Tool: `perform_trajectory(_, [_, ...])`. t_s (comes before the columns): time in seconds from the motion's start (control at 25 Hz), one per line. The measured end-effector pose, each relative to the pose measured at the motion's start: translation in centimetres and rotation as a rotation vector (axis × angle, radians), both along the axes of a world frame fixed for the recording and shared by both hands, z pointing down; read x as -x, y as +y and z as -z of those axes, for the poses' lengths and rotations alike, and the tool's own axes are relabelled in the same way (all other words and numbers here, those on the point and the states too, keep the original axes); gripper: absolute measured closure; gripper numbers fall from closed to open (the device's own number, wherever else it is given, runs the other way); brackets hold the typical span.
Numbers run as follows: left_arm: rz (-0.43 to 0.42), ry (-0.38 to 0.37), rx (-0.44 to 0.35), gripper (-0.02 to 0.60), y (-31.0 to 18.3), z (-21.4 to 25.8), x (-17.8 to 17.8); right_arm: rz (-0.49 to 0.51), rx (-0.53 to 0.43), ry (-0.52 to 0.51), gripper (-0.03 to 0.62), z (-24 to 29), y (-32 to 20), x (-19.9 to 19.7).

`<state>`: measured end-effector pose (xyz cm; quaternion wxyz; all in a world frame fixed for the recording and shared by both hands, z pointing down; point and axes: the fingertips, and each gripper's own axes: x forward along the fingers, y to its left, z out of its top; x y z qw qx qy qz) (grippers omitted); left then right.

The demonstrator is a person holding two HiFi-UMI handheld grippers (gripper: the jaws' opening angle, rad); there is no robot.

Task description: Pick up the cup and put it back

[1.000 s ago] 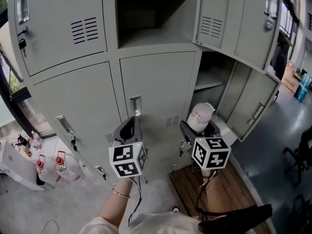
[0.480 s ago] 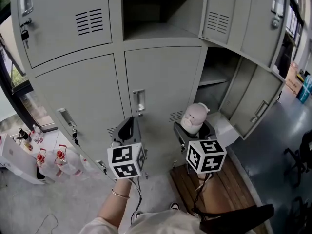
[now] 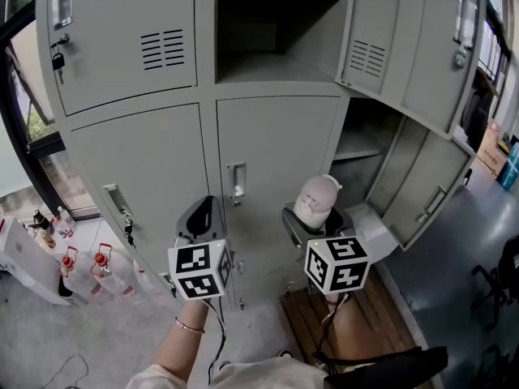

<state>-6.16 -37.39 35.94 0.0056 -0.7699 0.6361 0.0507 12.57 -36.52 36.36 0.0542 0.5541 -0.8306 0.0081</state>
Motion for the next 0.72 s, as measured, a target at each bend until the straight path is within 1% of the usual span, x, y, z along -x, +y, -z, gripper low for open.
perform_trajectory(0.2, [0.008,0.009,-0.031,0.571,-0.3,3.0,1.1,0.038,-0.020,-0.009,0.250,3.1,-1.0,0.8])
perform_trajectory(0.32, [-0.008,-0.011,-0.064,0.571,-0.3,5.3,1.2,0.079,-0.050,-0.041,0.250,5.7,-1.5,1.3])
perform_trajectory(0.4, [-0.024,-0.010,-0.087,0.571,-0.3,7.0,1.2,0.111,-0.065,-0.057,0.250,7.5,-1.7,1.6])
perform_trajectory(0.52, [-0.032,-0.010,-0.116,0.571,-0.3,9.5,1.3,0.134,-0.086,-0.042,0.250,9.9,-2.0,1.9])
perform_trajectory(0.6, [-0.028,-0.022,-0.136,0.571,-0.3,11.3,1.5,0.146,-0.097,-0.030,0.249,11.4,-2.2,2.0])
perform_trajectory(0.72, [-0.016,-0.016,-0.172,0.571,-0.3,14.0,2.0,0.173,-0.107,-0.031,0.249,13.8,-2.7,2.1])
